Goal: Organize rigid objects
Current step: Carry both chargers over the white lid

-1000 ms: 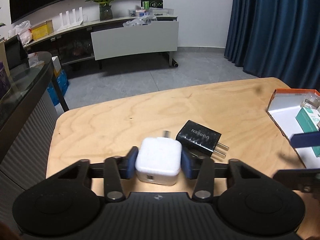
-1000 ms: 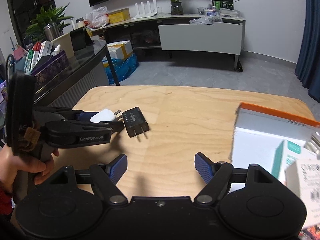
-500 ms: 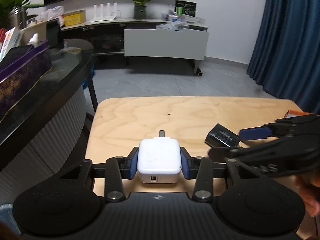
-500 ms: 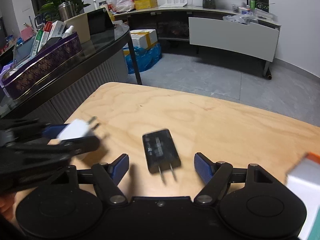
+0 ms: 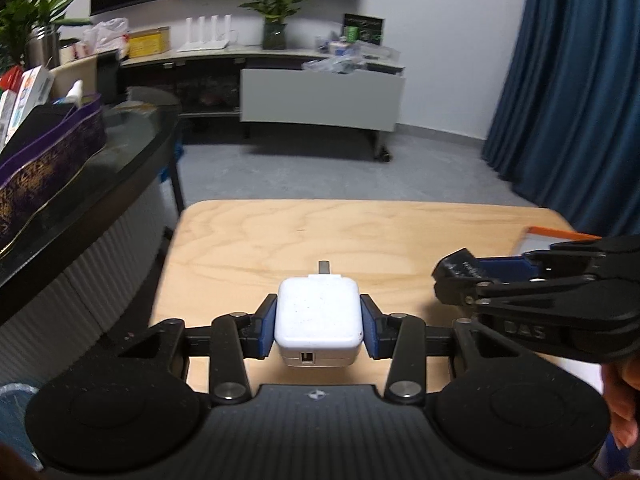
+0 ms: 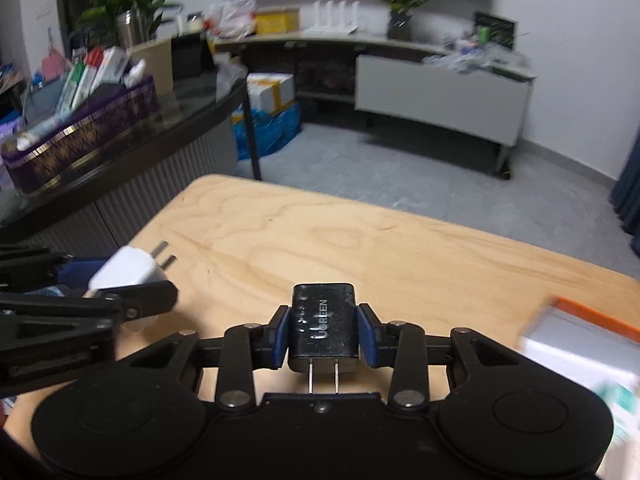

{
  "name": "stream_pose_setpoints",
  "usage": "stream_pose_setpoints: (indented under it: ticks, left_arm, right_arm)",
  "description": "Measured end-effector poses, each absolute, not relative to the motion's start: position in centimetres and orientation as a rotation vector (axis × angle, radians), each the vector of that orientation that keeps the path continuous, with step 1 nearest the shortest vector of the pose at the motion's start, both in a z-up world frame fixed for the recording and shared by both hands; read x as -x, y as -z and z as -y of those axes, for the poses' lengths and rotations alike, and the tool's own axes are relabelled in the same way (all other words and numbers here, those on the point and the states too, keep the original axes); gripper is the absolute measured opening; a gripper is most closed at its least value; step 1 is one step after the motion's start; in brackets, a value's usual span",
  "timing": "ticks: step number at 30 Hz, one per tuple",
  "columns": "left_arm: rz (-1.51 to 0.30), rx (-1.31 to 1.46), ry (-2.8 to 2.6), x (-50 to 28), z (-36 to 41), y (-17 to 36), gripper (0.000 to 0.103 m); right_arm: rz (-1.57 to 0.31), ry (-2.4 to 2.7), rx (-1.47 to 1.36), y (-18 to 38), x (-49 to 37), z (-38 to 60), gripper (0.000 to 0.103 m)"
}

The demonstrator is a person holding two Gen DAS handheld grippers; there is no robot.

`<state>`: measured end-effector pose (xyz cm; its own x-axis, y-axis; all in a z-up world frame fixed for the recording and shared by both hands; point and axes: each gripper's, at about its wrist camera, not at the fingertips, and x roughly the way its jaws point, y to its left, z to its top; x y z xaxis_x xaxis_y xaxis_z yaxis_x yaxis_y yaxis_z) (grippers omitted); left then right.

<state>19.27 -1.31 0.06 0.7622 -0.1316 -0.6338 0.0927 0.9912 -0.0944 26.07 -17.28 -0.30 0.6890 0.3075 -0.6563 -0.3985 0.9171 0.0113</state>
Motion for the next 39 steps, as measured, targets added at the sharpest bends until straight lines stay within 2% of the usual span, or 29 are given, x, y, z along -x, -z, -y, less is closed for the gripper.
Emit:
stream_pose_setpoints:
  ticks: [8, 18, 39]
  left_arm:
    - [-0.674, 0.073, 0.277, -14.8, 9.0, -2.7, 0.042]
    - [-0.656, 0.04, 0.421, -8.2, 20.0, -3.1, 0.042]
    - [-0.666, -0.021, 0.327, -5.2, 23.3, -2.2, 0.042]
  right_arm:
    - [-0.612, -0.21, 0.0, -4.5, -16.2, 28.1, 0.044]
    - [-0.571, 0.015, -0.085, -4.8, -5.7, 39.8, 0.044]
    - [-0.558, -0.014, -0.127, -3.3, -2.3, 41.9, 0.044]
